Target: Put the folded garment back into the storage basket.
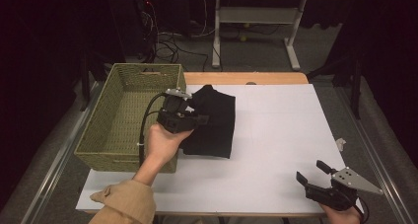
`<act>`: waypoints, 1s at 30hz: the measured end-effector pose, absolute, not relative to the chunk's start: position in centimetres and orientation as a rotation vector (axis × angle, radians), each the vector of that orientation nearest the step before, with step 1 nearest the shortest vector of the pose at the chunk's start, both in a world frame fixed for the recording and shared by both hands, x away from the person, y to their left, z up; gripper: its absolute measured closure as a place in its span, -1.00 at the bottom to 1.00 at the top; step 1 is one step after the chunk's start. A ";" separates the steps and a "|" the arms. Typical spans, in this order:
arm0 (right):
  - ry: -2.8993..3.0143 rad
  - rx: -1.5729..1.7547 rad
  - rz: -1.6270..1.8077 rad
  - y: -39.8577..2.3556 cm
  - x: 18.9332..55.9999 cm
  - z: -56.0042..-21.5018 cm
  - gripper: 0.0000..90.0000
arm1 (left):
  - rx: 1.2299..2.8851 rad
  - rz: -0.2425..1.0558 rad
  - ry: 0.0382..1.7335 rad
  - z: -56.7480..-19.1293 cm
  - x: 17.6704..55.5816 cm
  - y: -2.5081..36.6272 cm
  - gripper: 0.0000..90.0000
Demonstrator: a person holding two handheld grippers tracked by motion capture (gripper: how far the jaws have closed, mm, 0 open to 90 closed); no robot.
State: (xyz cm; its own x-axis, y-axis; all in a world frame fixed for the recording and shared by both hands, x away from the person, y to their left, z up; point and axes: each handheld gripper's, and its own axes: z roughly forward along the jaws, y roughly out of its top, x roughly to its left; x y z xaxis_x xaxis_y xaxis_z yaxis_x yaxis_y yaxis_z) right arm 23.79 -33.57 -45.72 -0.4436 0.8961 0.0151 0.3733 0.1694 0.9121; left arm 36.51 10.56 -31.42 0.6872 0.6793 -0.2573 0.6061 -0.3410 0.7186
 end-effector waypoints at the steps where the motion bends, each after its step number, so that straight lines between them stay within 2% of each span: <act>1: 1.905 1.196 1.246 -33.6 23.8 -45.7 -0.59 | 2.049 0.111 0.987 -31.4 36.5 10.7 0.47; 30: 1.906 1.192 1.244 -33.5 23.8 -45.7 -0.59 | 1.975 0.156 1.033 -30.8 35.7 14.1 0.47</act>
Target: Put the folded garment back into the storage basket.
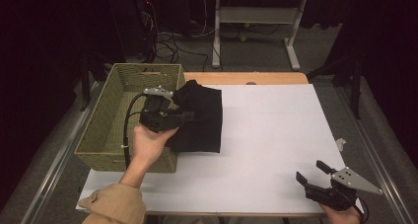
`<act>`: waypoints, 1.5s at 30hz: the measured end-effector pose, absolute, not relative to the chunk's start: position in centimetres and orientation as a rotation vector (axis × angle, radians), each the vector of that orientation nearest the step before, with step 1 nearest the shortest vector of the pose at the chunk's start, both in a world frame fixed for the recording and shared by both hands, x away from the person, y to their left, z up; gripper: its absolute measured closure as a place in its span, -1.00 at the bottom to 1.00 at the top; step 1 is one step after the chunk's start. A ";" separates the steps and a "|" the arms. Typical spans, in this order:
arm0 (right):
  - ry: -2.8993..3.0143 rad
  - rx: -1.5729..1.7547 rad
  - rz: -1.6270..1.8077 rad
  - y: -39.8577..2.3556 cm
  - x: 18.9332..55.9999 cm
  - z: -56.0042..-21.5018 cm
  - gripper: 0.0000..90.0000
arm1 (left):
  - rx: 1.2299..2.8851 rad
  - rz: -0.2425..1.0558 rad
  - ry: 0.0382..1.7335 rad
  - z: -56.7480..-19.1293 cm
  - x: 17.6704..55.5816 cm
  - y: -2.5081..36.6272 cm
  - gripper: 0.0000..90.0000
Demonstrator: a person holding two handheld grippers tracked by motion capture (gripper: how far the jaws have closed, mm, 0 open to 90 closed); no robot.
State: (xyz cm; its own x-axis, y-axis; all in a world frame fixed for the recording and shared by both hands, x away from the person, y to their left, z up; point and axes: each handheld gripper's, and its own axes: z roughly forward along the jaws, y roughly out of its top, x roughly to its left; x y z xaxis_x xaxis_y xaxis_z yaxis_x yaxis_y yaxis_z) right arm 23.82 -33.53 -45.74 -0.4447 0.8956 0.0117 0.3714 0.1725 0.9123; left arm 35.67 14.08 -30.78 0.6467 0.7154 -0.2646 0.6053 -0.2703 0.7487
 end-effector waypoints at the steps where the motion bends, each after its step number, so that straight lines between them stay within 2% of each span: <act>1: 1.906 1.192 1.244 -33.5 23.8 -45.7 -0.59 | 1.973 0.155 1.035 -30.8 35.7 14.2 0.47; 45: 1.909 1.189 1.240 -33.4 23.9 -45.7 -0.59 | 1.864 0.187 1.136 -29.9 35.3 19.3 0.47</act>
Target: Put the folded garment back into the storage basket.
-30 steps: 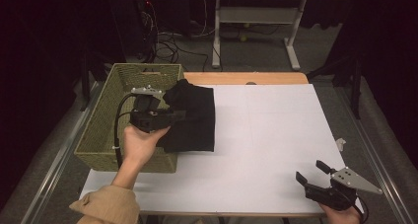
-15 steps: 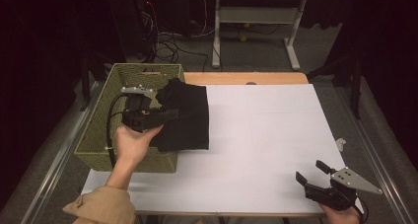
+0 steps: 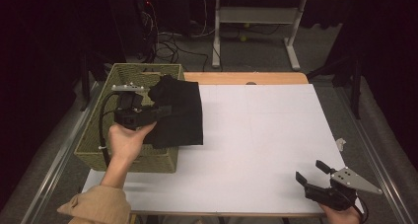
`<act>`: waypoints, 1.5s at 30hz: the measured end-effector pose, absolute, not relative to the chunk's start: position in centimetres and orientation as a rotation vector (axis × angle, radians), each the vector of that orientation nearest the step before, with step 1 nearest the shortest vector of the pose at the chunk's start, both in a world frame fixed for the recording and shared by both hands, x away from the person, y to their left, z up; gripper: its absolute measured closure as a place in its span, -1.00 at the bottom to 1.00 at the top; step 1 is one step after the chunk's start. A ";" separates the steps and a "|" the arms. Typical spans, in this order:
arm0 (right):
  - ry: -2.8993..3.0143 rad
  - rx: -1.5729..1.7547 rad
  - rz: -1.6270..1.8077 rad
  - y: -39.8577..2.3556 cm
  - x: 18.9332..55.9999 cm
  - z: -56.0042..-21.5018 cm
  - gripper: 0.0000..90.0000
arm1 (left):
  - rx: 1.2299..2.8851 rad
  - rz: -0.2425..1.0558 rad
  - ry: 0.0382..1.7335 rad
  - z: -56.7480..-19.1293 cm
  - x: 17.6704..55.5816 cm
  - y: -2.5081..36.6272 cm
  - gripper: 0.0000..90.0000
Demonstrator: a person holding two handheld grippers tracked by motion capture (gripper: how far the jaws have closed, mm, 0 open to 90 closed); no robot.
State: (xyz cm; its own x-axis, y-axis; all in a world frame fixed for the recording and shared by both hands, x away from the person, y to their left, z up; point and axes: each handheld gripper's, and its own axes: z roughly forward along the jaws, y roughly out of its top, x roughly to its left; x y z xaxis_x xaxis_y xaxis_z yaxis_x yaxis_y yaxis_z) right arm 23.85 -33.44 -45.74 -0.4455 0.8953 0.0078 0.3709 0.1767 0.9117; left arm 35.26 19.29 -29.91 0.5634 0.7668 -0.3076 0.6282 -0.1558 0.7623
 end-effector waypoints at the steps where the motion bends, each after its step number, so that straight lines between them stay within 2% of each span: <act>1: 1.908 1.189 1.240 -33.4 23.8 -45.7 -0.59 | 1.861 0.189 1.135 -29.9 35.2 19.4 0.47; 45: 1.908 1.191 1.236 -33.4 23.9 -45.8 -0.59 | 1.785 0.218 1.195 -30.4 34.3 23.3 0.48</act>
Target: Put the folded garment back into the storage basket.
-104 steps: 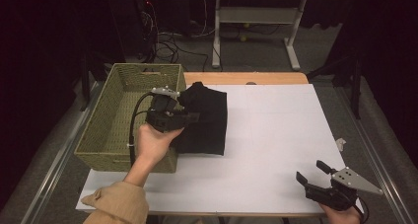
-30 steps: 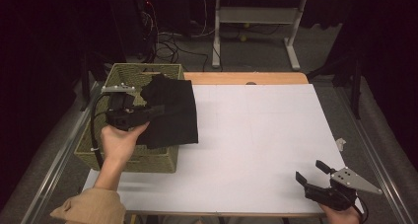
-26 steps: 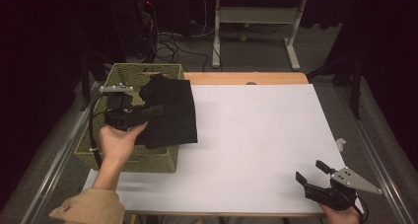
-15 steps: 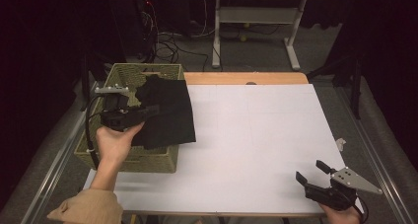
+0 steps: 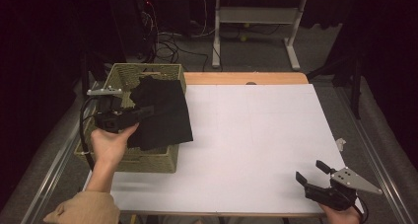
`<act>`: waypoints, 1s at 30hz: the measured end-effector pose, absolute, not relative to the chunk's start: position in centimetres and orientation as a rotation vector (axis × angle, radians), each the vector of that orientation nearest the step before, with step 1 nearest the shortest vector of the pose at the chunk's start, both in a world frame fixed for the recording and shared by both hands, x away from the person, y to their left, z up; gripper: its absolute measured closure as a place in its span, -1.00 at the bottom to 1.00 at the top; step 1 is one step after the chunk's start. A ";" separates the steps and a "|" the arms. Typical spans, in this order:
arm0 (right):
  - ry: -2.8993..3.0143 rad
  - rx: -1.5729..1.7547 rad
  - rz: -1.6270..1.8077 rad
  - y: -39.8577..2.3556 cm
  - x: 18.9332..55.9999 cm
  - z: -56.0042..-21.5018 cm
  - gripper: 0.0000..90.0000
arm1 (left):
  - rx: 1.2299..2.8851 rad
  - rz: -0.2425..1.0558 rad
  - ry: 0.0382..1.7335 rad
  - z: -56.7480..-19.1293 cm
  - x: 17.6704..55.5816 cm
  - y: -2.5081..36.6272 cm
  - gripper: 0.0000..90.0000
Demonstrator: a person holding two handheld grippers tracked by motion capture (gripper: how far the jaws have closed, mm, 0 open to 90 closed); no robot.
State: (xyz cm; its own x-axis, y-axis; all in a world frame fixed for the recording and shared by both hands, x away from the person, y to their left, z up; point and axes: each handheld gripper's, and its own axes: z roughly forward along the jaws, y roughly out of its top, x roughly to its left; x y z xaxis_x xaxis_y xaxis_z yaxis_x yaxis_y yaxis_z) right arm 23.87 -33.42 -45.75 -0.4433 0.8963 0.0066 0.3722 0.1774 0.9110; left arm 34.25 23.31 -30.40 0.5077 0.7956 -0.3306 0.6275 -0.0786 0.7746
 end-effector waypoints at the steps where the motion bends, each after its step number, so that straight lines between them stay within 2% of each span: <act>1: 1.910 1.190 1.236 -33.4 23.9 -45.8 -0.59 | 1.780 0.218 1.197 -30.4 34.2 23.4 0.48; 30: 1.913 1.191 1.233 -33.4 23.9 -45.8 -0.58 | 1.726 0.264 1.270 -30.7 33.7 26.7 0.48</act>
